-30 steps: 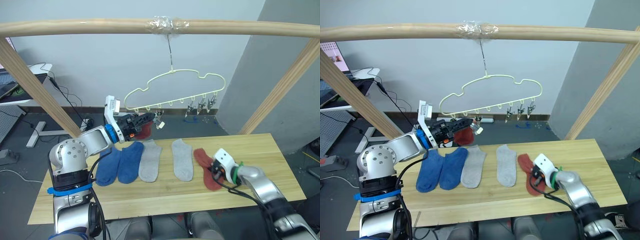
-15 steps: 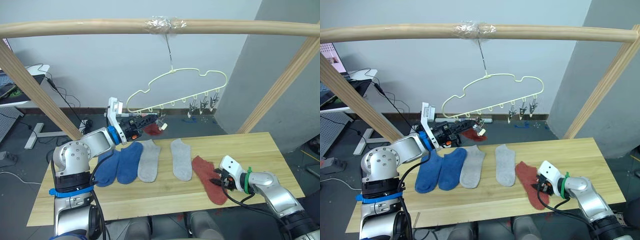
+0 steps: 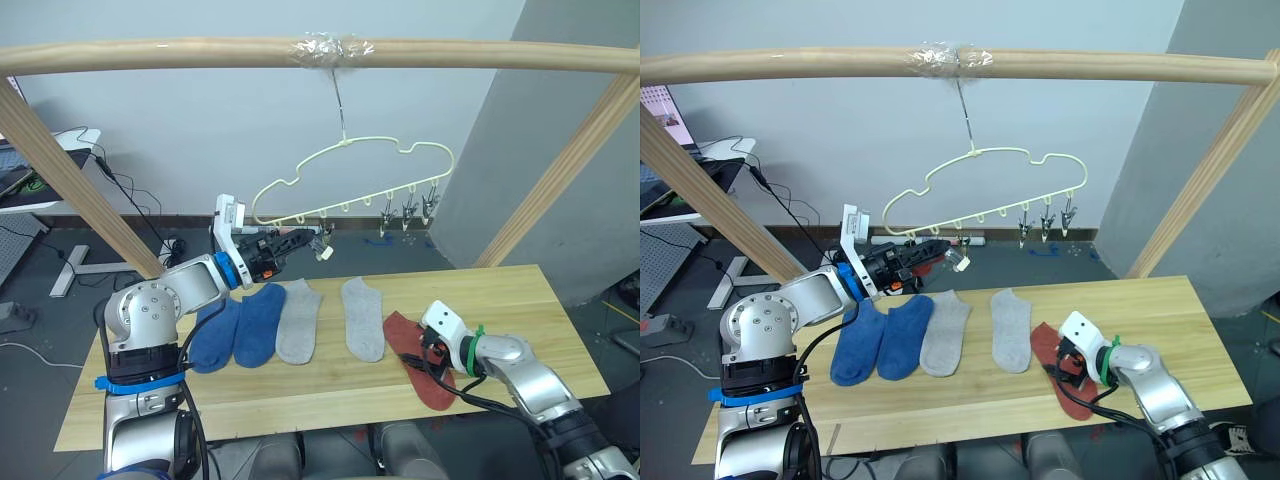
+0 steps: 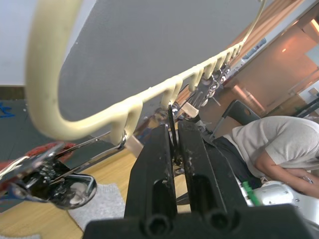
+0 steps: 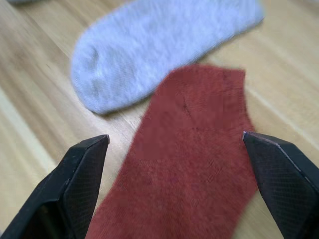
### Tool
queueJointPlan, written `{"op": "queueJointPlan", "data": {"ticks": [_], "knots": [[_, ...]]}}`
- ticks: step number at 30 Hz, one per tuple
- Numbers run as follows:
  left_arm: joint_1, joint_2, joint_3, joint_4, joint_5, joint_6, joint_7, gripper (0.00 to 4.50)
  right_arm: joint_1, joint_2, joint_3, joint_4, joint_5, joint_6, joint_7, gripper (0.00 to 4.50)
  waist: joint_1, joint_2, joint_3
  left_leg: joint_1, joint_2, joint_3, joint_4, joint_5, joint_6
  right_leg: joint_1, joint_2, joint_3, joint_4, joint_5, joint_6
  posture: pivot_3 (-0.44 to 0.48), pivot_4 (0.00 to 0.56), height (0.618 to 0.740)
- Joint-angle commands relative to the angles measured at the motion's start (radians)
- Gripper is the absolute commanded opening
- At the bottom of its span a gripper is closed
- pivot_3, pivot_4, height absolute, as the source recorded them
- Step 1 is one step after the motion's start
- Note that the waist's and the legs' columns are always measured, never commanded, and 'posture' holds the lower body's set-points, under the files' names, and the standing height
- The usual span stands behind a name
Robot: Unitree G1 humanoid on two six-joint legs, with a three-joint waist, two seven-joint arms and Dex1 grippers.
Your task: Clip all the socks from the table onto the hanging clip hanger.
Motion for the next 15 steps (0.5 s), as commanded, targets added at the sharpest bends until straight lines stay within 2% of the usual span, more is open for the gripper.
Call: {"op": "queueJointPlan", "data": {"ticks": [1, 5, 8, 15], "knots": [[0.007, 0.013, -0.006, -0.017, -0.001, 0.003, -0.003, 0.00, -0.029, 0.018, 0.011, 0.094, -0.046, -0.009, -0.056, 4.47, -0.001, 0.000, 0.000, 0.000, 0.000, 0.000, 0.000, 0.000, 0.000, 0.000, 0.000, 0.000, 0.000, 0.000, 0.000, -0.083, 0.155, 0.740], [0.014, 0.015, 0.000, -0.027, -0.012, 0.009, 0.004, 0.00, -0.041, 0.053, -0.019, 0.161, -0.015, 0.013, -0.059, 4.47, -0.001, -0.001, -0.001, 0.002, 0.000, 0.000, 0.000, 0.000, 0.000, 0.001, 0.000, 0.000, 0.002, 0.000, 0.000, -0.083, 0.155, 0.740], [0.021, 0.018, 0.004, -0.034, -0.015, 0.012, 0.009, 0.00, -0.037, 0.054, -0.029, 0.169, -0.001, -0.001, -0.035, 3.90, -0.001, -0.001, -0.001, 0.003, 0.000, 0.000, 0.001, 0.000, 0.000, 0.002, 0.000, 0.000, 0.002, 0.000, 0.000, -0.072, 0.160, 0.740], [0.025, 0.017, 0.007, -0.038, -0.020, 0.011, 0.017, 0.00, -0.019, 0.032, -0.040, 0.137, -0.004, -0.055, -0.009, 1.54, 0.000, -0.001, -0.001, 0.003, 0.000, 0.000, 0.000, 0.000, 0.000, 0.002, 0.000, 0.000, 0.001, 0.000, 0.000, -0.073, 0.162, 0.740]]}}
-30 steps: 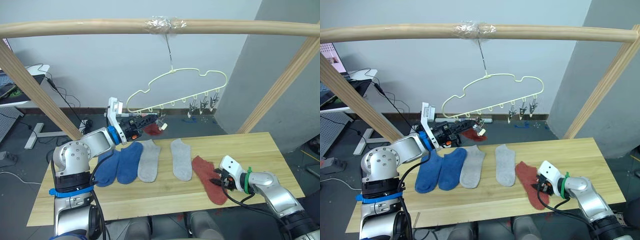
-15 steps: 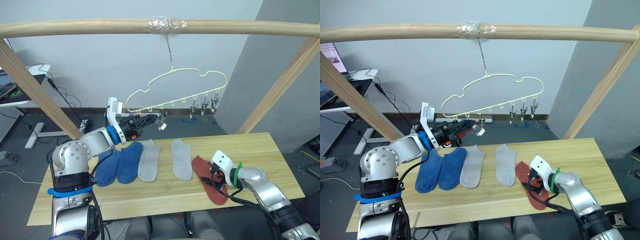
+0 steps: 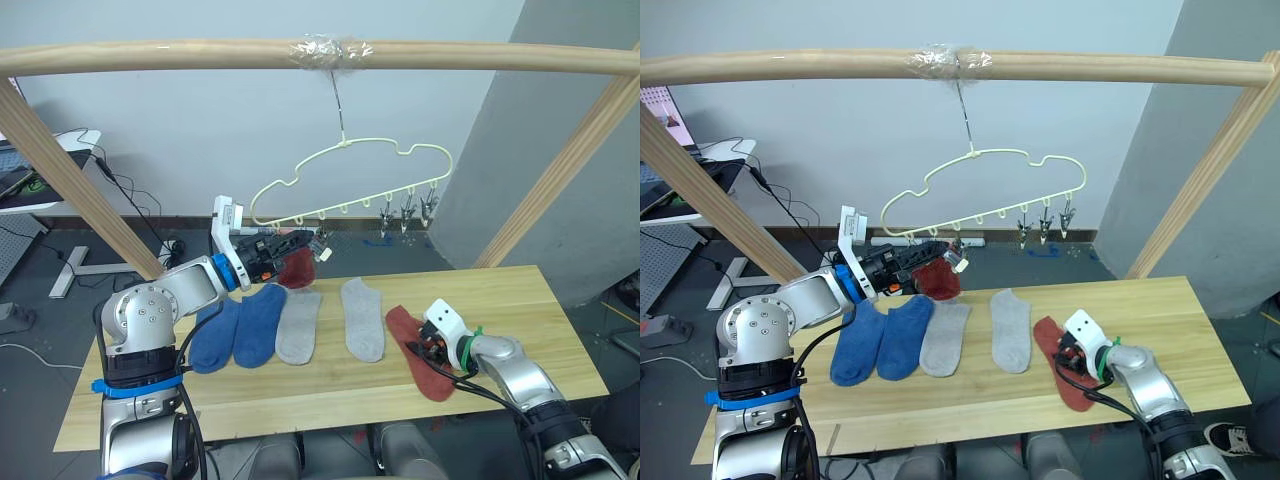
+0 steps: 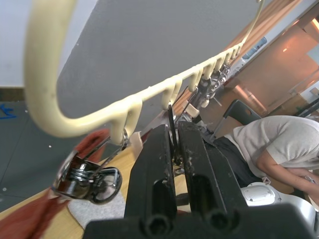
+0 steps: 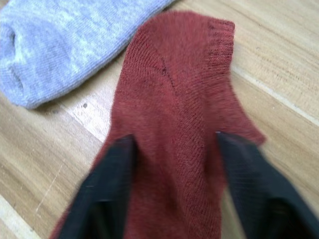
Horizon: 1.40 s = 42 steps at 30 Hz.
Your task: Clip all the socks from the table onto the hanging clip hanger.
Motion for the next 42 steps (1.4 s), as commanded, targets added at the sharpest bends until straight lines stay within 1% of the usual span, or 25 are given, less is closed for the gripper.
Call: {"op": "queueJointPlan", "data": {"ticks": [1, 3, 4, 7, 10, 11, 13, 16, 20, 26, 35, 42], "knots": [[0.010, 0.009, 0.004, -0.018, -0.007, 0.006, 0.008, 0.00, 0.024, -0.016, 0.005, -0.013, 0.001, -0.024, 0.024, 1.15, 0.000, 0.000, 0.000, 0.000, 0.000, 0.000, 0.000, 0.000, 0.000, 0.000, 0.000, 0.000, 0.000, 0.000, 0.000, -0.073, 0.162, 0.740], [0.007, 0.008, 0.003, -0.016, -0.008, 0.005, 0.009, 0.00, 0.029, -0.022, 0.000, -0.033, 0.001, -0.043, 0.028, 0.39, 0.000, 0.000, 0.000, 0.000, 0.000, 0.000, 0.000, 0.000, 0.000, 0.000, 0.000, 0.000, 0.000, 0.000, 0.000, -0.076, 0.162, 0.740], [0.006, 0.007, 0.003, -0.014, -0.009, 0.006, 0.009, 0.00, 0.035, -0.031, -0.001, -0.060, 0.003, -0.050, 0.038, 0.09, 0.000, 0.000, 0.000, 0.000, 0.000, 0.000, 0.000, 0.000, 0.000, 0.000, 0.000, 0.000, 0.000, 0.000, 0.000, -0.076, 0.162, 0.740], [0.002, 0.001, 0.011, -0.004, -0.024, 0.017, 0.013, 0.00, 0.056, -0.053, -0.014, -0.190, 0.037, -0.029, 0.076, 0.04, 0.000, 0.001, 0.001, 0.000, 0.000, 0.000, 0.000, 0.000, 0.000, 0.000, 0.000, 0.000, 0.000, 0.000, 0.000, -0.077, 0.162, 0.740], [-0.002, 0.001, 0.019, 0.008, -0.043, 0.030, 0.012, 0.00, 0.068, -0.063, -0.031, -0.375, 0.106, 0.077, 0.111, 0.04, -0.004, 0.001, 0.001, -0.001, 0.000, 0.000, 0.000, 0.000, 0.000, -0.001, 0.000, 0.000, 0.000, 0.000, 0.000, -0.084, 0.162, 0.740], [-0.002, 0.003, 0.019, 0.009, -0.047, 0.033, 0.011, 0.00, 0.068, -0.066, -0.035, -0.460, 0.132, 0.126, 0.115, 0.04, -0.004, 0.001, 0.001, -0.001, 0.000, 0.000, 0.000, 0.000, 0.000, -0.001, 0.000, 0.000, 0.000, 0.000, 0.000, -0.084, 0.162, 0.740], [-0.003, 0.006, 0.016, 0.011, -0.052, 0.035, 0.011, 0.00, 0.061, -0.064, -0.038, -0.573, 0.163, 0.199, 0.105, 0.04, -0.002, 0.001, 0.001, -0.001, 0.000, 0.000, 0.000, 0.000, 0.000, -0.001, 0.000, 0.000, 0.000, 0.000, 0.000, -0.090, 0.162, 0.740], [-0.005, 0.007, 0.010, 0.014, -0.048, 0.033, 0.009, 0.00, 0.035, -0.048, -0.032, -0.644, 0.181, 0.263, 0.071, 0.04, 0.001, 0.001, 0.001, -0.002, 0.000, -0.001, 0.000, 0.000, 0.000, -0.001, 0.000, 0.000, 0.000, 0.000, 0.000, -0.096, 0.159, 0.740], [-0.009, 0.008, 0.007, 0.017, -0.047, 0.033, 0.005, 0.00, -0.022, -0.003, -0.026, -0.682, 0.203, 0.324, 0.029, 0.04, 0.000, 0.001, 0.001, -0.002, 0.000, 0.000, 0.000, 0.000, 0.000, -0.002, 0.000, 0.000, -0.001, 0.000, 0.000, -0.098, 0.159, 0.740], [-0.017, 0.010, 0.003, 0.018, -0.046, 0.035, -0.001, 0.00, -0.090, 0.016, -0.017, -0.713, 0.230, 0.383, 0.006, 0.04, 0.001, 0.001, 0.001, -0.003, 0.000, 0.000, 0.000, 0.000, 0.000, -0.002, 0.000, 0.000, -0.001, 0.000, 0.000, -0.098, 0.154, 0.740], [-0.019, 0.000, -0.008, 0.015, -0.046, 0.029, -0.004, 0.00, -0.181, 0.078, 0.030, -0.646, 0.231, 0.373, -0.022, 0.04, 0.000, 0.001, 0.001, -0.003, 0.000, 0.000, -0.001, 0.000, 0.000, -0.003, 0.000, 0.000, -0.001, 0.000, 0.000, -0.098, 0.148, 0.740], [0.000, 0.003, -0.012, -0.012, -0.045, 0.022, -0.007, 0.00, -0.238, 0.118, 0.028, -0.627, 0.244, 0.380, -0.042, 0.04, 0.000, 0.001, 0.001, -0.003, 0.000, -0.001, -0.001, 0.000, 0.000, -0.003, 0.000, 0.000, -0.001, 0.000, 0.000, -0.089, 0.146, 0.740]]}}
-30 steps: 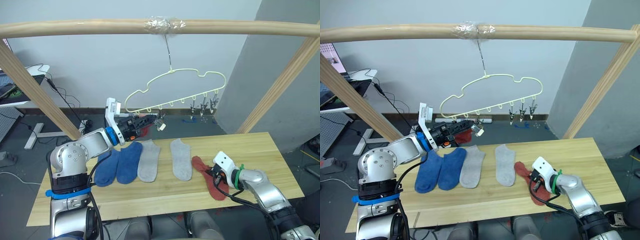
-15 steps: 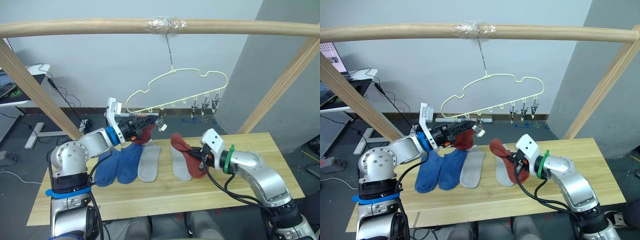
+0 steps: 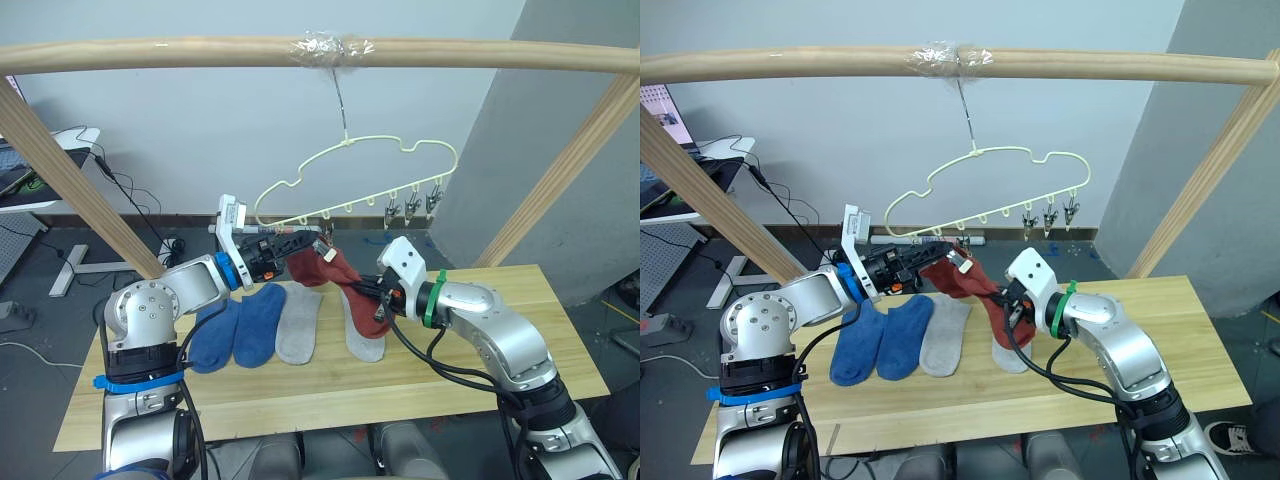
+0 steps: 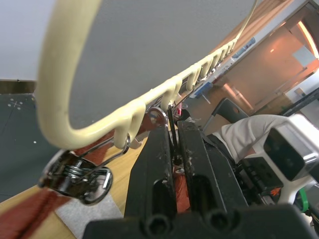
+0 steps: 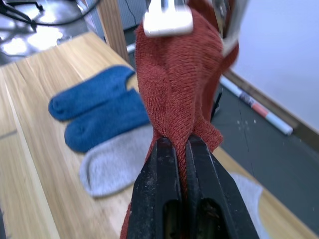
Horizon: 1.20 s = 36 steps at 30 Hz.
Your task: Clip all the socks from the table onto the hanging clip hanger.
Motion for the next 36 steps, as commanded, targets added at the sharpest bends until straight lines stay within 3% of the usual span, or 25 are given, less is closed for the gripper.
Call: {"op": "queueJointPlan", "data": {"ticks": [1, 3, 10, 14, 20, 25, 30, 36], "knots": [[0.024, 0.006, -0.015, -0.048, 0.002, -0.010, -0.010, 0.00, -0.035, 0.014, -0.016, -0.013, 0.020, -0.008, -0.013, 0.04, 0.000, 0.000, 0.000, 0.000, 0.000, 0.000, 0.000, 0.000, 0.000, 0.000, 0.000, 0.000, 0.000, 0.000, 0.000, -0.086, 0.146, 0.740], [0.044, 0.020, -0.044, -0.085, 0.054, -0.073, -0.041, 0.00, -0.041, 0.015, -0.015, -0.011, 0.023, -0.007, -0.014, 0.04, 0.001, 0.000, 0.000, 0.000, 0.000, 0.000, 0.000, 0.000, 0.000, 0.000, 0.000, 0.000, 0.000, 0.000, 0.000, -0.086, 0.146, 0.740], [0.074, 0.027, -0.029, -0.116, 0.028, -0.093, -0.065, 2.18, -0.018, 0.004, 0.002, 0.017, 0.016, -0.034, -0.005, 0.00, 0.007, 0.000, 0.000, 0.000, 0.000, 0.000, 0.000, 0.000, 0.000, 0.000, 0.000, 0.000, 0.000, 0.000, 0.000, -0.070, 0.151, 0.740], [0.086, 0.070, -0.047, -0.151, 0.075, -0.077, -0.020, 3.38, -0.007, 0.024, 0.010, 0.031, 0.022, -0.039, -0.011, 0.00, 0.008, 0.000, 0.000, 0.000, 0.000, 0.000, 0.000, 0.000, 0.000, 0.000, 0.000, 0.000, 0.000, 0.000, 0.000, -0.042, 0.148, 0.740], [0.159, 0.162, -0.053, -0.323, 0.191, -0.153, 0.035, 3.38, -0.004, 0.126, 0.006, 0.092, 0.073, -0.017, -0.020, 0.00, 0.011, 0.000, 0.000, -0.001, 0.001, 0.000, -0.002, 0.000, 0.000, -0.001, 0.000, 0.000, 0.000, 0.000, 0.000, -0.016, 0.149, 0.740], [0.218, 0.172, 0.037, -0.356, 0.082, -0.158, -0.034, 3.38, -0.035, 0.263, -0.036, 0.222, 0.162, 0.022, -0.023, 0.00, 0.016, 0.000, 0.000, -0.001, 0.001, 0.000, -0.001, 0.000, 0.000, -0.001, 0.000, -0.001, 0.000, 0.000, -0.001, 0.028, 0.148, 0.740], [0.287, 0.155, 0.046, -0.435, 0.091, -0.208, -0.010, 3.44, -0.091, 0.373, -0.118, 0.378, 0.237, 0.063, -0.044, 1.48, 0.028, 0.000, 0.000, -0.001, 0.001, -0.001, -0.001, 0.000, 0.000, -0.001, 0.000, -0.001, 0.001, 0.000, -0.001, 0.067, 0.146, 0.740], [0.357, 0.109, 0.002, -0.488, 0.169, -0.307, 0.032, 3.44, -0.056, 0.239, 0.014, 0.424, 0.098, -0.062, 0.008, 3.67, 0.067, 0.001, 0.000, -0.001, 0.000, 0.000, -0.002, 0.000, 0.000, -0.001, -0.001, -0.001, -0.002, 0.000, -0.002, 0.072, 0.153, 0.740]]}}
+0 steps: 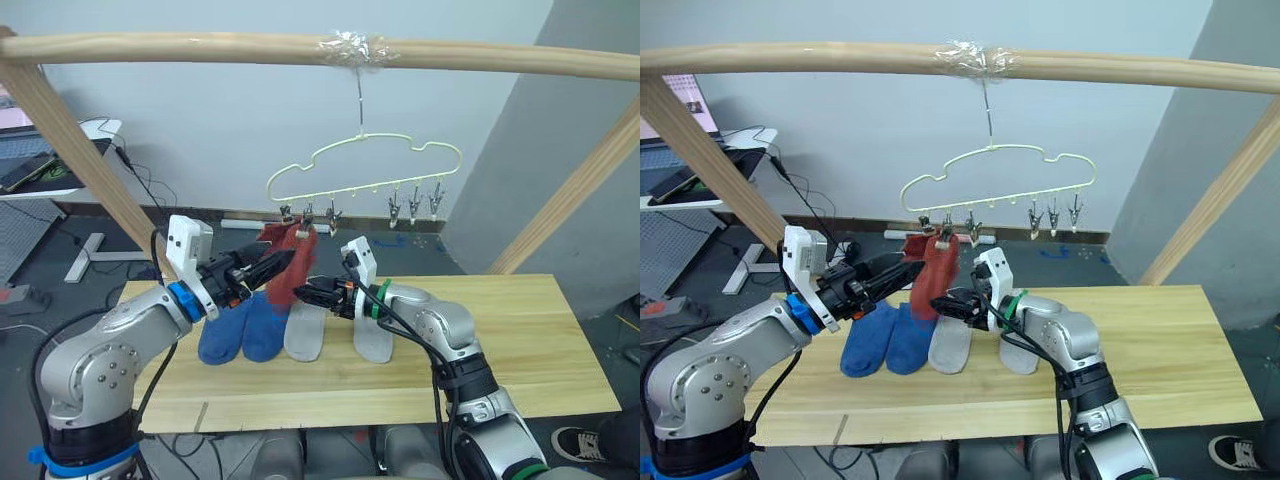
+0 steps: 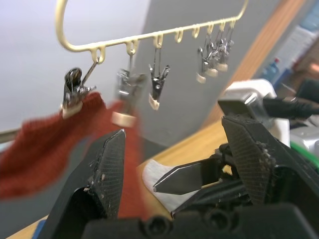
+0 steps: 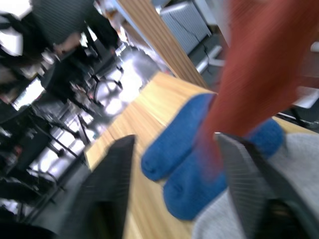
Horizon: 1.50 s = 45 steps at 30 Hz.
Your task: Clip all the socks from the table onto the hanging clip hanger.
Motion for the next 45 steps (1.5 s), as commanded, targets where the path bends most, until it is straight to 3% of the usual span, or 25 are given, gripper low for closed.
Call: {"op": "queueJointPlan", "data": {"ticks": [1, 2, 3, 10, 13, 22, 31, 34, 39, 45], "knots": [[0.030, -0.009, -0.029, -0.054, 0.063, -0.080, 0.009, 3.44, 0.035, -0.060, 0.058, -0.008, -0.067, -0.091, 0.032, 4.07, 0.007, 0.000, 0.000, -0.001, 0.000, 0.000, 0.000, 0.000, 0.000, 0.000, 0.000, 0.000, 0.000, 0.000, 0.000, 0.072, 0.155, 0.740], [0.038, -0.019, -0.057, -0.056, 0.103, -0.110, 0.017, 3.44, 0.054, -0.084, 0.053, -0.027, -0.073, -0.106, 0.031, 4.42, 0.007, 0.000, 0.000, -0.001, 0.000, 0.000, 0.000, 0.000, 0.000, 0.000, 0.000, 0.000, -0.001, 0.000, 0.000, 0.069, 0.158, 0.740], [0.045, -0.024, -0.080, -0.055, 0.135, -0.136, 0.019, 3.44, 0.069, -0.100, 0.047, -0.047, -0.078, -0.116, 0.026, 4.47, 0.008, 0.000, 0.000, -0.001, 0.000, 0.000, 0.000, 0.000, 0.000, 0.000, 0.000, 0.000, -0.001, 0.000, -0.001, 0.062, 0.160, 0.740], [0.010, -0.086, -0.216, 0.013, 0.317, -0.289, 0.037, 3.44, 0.176, -0.234, -0.032, -0.288, -0.084, -0.154, 0.002, 4.47, 0.004, 0.002, 0.002, 0.000, 0.000, 0.000, 0.000, 0.000, 0.000, 0.000, 0.000, 0.000, 0.000, -0.003, -0.005, 0.018, 0.170, 0.740], [-0.027, -0.130, -0.274, 0.067, 0.402, -0.371, 0.040, 2.84, 0.232, -0.282, -0.088, -0.429, -0.052, -0.132, -0.012, 4.50, 0.005, 0.001, 0.003, -0.001, 0.000, 0.000, 0.001, 0.000, 0.000, 0.000, 0.000, 0.000, 0.000, -0.003, -0.004, -0.006, 0.178, 0.740], [-0.094, -0.222, -0.366, 0.151, 0.535, -0.482, 0.055, 0.04, 0.319, -0.310, -0.165, -0.634, -0.014, -0.092, -0.095, 4.50, -0.011, 0.002, 0.004, -0.001, 0.000, 0.001, 0.001, 0.000, 0.000, 0.000, 0.000, 0.001, 0.000, -0.003, -0.004, -0.065, 0.182, 0.740], [-0.162, -0.308, -0.385, 0.351, 0.706, -0.713, 0.112, 0.04, 0.285, -0.294, -0.189, -0.676, 0.005, -0.098, -0.143, 4.50, -0.023, 0.002, 0.005, -0.001, 0.000, 0.001, 0.001, 0.000, 0.000, 0.000, 0.000, 0.001, -0.001, 0.000, 0.000, -0.107, 0.180, 0.740], [-0.180, -0.334, -0.372, 0.405, 0.714, -0.755, 0.115, 0.64, 0.281, -0.300, -0.194, -0.686, 0.009, -0.094, -0.149, 4.50, -0.025, 0.002, 0.005, -0.001, 0.000, 0.001, 0.001, 0.000, 0.000, 0.000, 0.000, 0.001, -0.001, 0.000, 0.000, -0.115, 0.178, 0.740], [-0.205, -0.361, -0.369, 0.474, 0.733, -0.798, 0.127, 2.17, 0.274, -0.303, -0.196, -0.697, 0.020, -0.087, -0.165, 4.50, -0.027, 0.002, 0.005, -0.001, 0.000, 0.001, 0.001, 0.000, 0.000, 0.000, 0.000, 0.001, -0.001, 0.000, 0.000, -0.132, 0.176, 0.740], [-0.255, -0.391, -0.372, 0.554, 0.742, -0.839, 0.124, 2.17, 0.259, -0.305, -0.202, -0.700, 0.026, -0.080, -0.188, 4.50, -0.036, 0.001, 0.005, -0.001, -0.001, 0.001, 0.001, 0.000, 0.000, 0.000, 0.000, 0.001, -0.001, 0.000, 0.001, -0.148, 0.177, 0.740]]}}
